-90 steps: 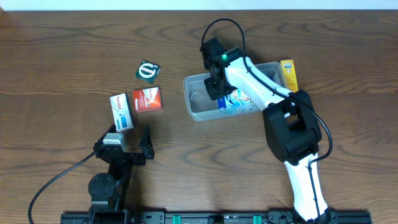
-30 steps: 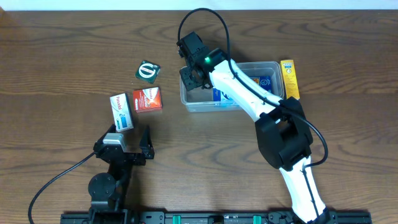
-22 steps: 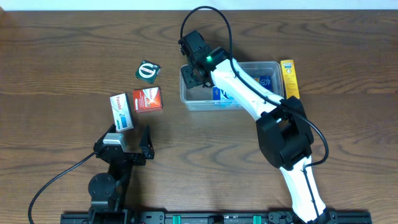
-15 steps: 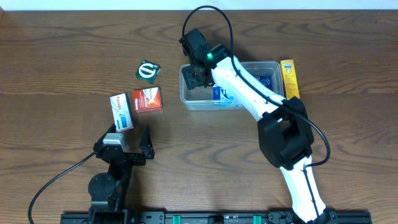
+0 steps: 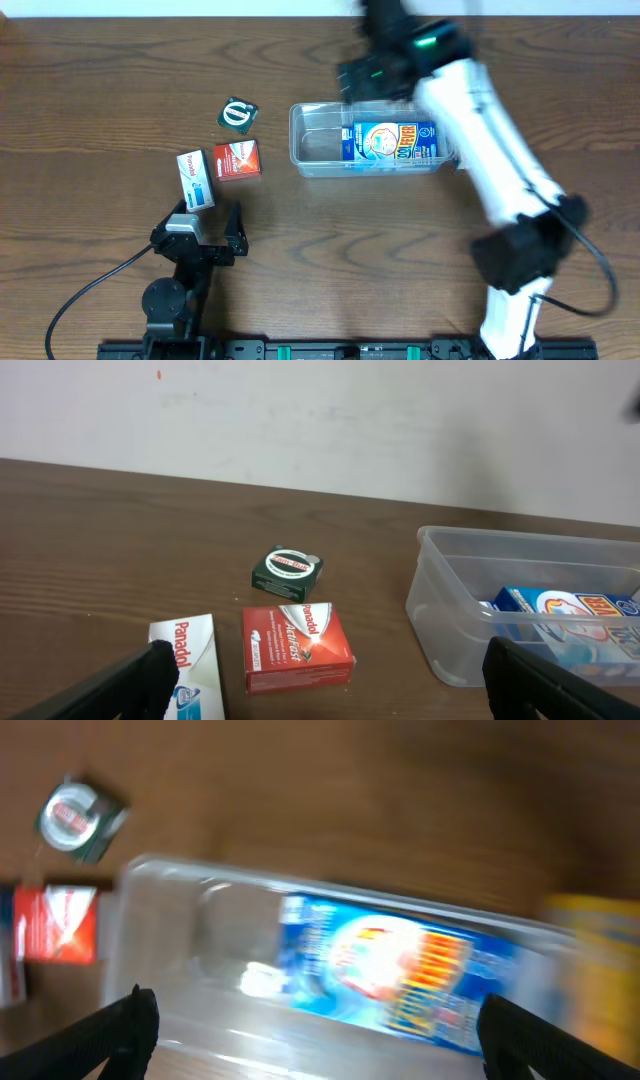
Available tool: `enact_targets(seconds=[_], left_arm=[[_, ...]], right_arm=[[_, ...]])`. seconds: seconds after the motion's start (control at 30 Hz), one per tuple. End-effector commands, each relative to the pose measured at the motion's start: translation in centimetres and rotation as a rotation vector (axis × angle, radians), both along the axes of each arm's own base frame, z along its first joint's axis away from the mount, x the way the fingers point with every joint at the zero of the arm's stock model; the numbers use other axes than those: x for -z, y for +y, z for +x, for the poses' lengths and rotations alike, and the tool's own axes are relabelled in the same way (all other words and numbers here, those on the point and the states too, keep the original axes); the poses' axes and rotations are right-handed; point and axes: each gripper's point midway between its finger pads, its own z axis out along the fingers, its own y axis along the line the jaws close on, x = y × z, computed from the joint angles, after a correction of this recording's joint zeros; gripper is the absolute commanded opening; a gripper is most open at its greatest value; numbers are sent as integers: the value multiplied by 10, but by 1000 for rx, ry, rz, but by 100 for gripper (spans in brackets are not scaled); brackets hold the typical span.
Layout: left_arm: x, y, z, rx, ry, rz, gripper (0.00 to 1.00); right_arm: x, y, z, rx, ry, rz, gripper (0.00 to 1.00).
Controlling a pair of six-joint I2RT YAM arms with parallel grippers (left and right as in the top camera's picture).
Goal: Pack container
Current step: 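Open the right gripper and withdraw it toward the yellow box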
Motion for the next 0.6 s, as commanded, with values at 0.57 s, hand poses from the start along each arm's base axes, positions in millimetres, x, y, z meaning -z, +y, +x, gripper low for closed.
enact_targets(seconds=[0.57], left_arm=[[15, -1, -1, 8, 44, 10, 98]], right_arm=[[30, -240, -22, 451, 169, -2, 99]])
